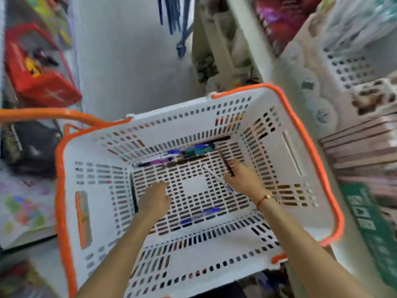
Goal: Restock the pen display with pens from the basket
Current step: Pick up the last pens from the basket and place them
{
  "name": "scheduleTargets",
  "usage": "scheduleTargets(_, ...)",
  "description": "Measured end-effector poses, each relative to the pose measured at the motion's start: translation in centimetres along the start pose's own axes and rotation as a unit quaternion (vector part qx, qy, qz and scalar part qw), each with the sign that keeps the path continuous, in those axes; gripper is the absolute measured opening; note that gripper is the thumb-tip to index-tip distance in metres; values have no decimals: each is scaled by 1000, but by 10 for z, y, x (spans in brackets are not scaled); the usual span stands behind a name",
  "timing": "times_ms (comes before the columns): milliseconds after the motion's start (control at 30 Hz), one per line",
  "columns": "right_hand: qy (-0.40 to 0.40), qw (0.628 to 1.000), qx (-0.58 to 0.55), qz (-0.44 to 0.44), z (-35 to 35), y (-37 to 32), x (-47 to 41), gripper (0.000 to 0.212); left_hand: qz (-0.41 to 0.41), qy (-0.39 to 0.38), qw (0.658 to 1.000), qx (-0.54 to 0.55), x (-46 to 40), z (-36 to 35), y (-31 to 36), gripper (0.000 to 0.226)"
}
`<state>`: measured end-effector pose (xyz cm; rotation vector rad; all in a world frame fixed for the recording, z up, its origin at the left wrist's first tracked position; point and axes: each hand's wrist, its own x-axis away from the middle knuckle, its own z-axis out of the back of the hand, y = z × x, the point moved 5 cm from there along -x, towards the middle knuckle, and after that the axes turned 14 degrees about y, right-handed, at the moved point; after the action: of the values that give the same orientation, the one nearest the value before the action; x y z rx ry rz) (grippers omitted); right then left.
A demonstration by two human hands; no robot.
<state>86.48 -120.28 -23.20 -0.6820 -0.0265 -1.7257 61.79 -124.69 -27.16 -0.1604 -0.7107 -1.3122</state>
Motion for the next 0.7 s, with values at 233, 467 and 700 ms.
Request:
scheduleTargets(233,50,989,136,-13,-50,10,-24,71,62,148,986,34,10,-29,-63,45)
scheduleTargets(467,3,957,188,219,-77,-13,-7,21,121,220,966,58,13,-35,-69,69)
scheduleTargets(700,-206,806,240,500,-117,-27,48,40,166,207,963,55,-2,-33,-64,34)
